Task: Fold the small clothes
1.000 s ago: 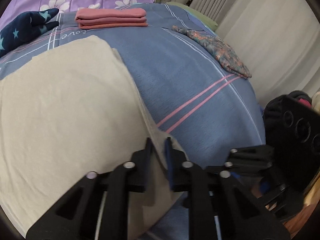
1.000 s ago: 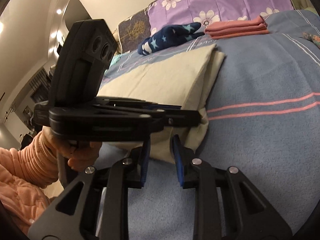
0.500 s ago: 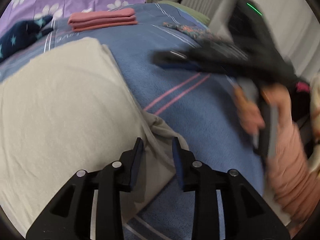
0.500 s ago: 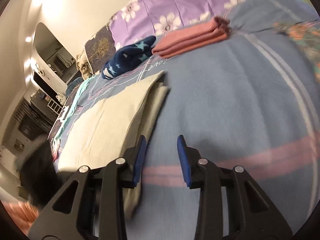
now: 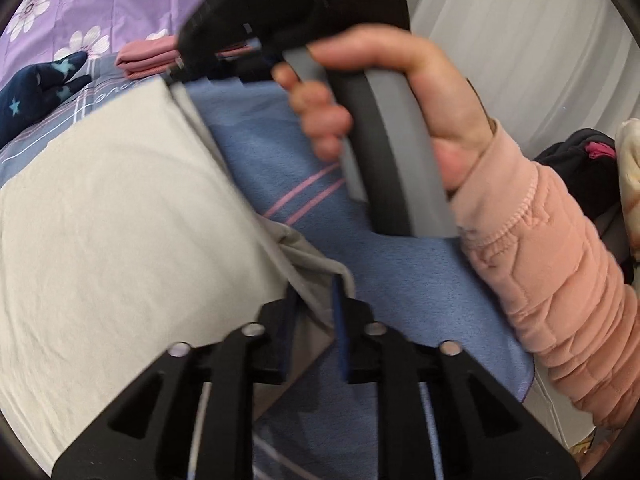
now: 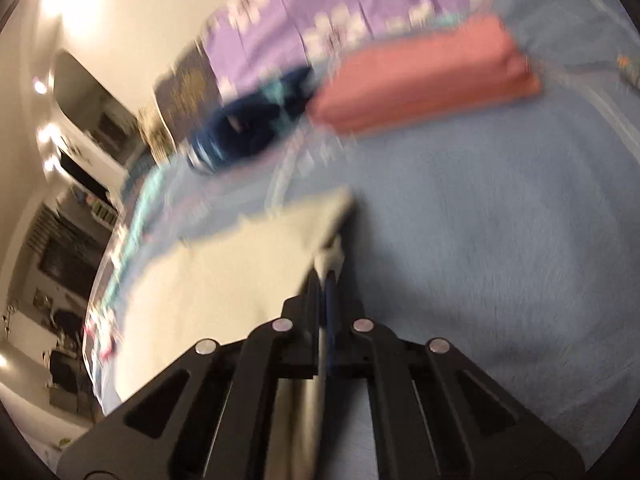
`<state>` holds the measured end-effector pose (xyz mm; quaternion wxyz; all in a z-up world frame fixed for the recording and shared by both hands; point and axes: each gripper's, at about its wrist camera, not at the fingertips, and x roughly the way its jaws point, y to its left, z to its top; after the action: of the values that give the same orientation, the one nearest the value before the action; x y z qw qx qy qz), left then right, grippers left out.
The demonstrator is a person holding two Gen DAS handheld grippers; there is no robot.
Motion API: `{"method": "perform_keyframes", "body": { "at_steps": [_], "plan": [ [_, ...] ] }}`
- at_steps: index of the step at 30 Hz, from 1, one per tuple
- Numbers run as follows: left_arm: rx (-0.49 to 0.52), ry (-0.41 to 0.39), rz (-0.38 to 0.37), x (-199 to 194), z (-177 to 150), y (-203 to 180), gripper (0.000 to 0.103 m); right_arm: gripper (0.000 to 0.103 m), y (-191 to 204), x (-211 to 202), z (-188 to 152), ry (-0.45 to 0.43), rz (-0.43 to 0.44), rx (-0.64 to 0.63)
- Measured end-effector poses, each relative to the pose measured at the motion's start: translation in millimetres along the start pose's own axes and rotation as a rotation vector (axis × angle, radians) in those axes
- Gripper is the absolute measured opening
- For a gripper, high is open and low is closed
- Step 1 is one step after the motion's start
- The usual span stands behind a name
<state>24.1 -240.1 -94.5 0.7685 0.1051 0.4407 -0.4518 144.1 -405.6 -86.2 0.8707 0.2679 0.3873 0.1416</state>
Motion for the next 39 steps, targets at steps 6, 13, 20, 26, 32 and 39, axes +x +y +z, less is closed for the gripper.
{"method": "perform_keyframes", "body": {
  "at_steps": [6,13,20,26,32,39],
  "plan": [
    [0.041,-0.009,0.023,6,-4,-8,0.007,0.0,-29,29,-18,0.03,-0.109,-0.002],
    [0.011,-0.03,-0.005,6,-3,-2,0.008,0.005,-25,-30,-23,-0.051,-0.069,0.044],
    [0.011,-0.079,-0.099,-7,-2,-6,0.039,0.018,39,-47,-72,0.105,0.116,-0.211],
    [0.094,-0.093,-0.097,-39,-27,-14,0.044,0.013,7,-45,-107,0.144,-0.08,-0.179],
    [-0.1,-0.158,0.033,-90,-64,41,0.044,0.023,25,-72,-129,0.087,-0.276,-0.253],
    [-0.353,-0.363,0.286,-192,-126,130,0.048,0.045,90,-86,-131,-0.014,-0.322,-0.429]
  ]
}}
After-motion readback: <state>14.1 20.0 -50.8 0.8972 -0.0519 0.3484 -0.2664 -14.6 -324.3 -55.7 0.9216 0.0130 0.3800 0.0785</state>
